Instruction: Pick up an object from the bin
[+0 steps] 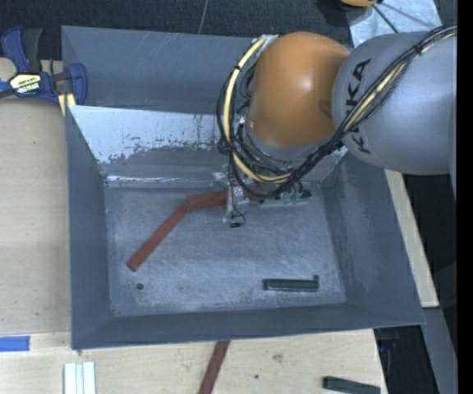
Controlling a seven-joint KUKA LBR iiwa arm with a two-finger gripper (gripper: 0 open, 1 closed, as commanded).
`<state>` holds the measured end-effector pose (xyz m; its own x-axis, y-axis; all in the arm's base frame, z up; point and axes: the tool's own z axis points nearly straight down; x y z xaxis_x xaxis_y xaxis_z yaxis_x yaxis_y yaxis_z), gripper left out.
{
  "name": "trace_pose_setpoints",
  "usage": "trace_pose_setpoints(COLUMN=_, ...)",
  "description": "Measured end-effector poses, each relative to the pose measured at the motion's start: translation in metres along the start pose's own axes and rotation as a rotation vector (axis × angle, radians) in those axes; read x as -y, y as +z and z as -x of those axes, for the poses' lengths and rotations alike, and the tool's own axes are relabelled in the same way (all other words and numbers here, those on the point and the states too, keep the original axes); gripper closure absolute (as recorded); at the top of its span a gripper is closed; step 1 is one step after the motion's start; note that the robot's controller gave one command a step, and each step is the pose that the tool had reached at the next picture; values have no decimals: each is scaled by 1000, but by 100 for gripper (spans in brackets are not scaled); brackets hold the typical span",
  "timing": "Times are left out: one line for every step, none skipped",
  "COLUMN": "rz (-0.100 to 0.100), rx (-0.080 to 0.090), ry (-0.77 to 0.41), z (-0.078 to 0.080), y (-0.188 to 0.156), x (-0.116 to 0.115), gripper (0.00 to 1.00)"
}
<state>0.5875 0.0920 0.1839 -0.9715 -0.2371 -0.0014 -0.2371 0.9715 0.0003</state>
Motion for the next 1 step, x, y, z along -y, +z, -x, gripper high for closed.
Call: trace_pose_setpoints(rz=0, rx=0, ry=0, z=0, y=0, x=0, gripper=100)
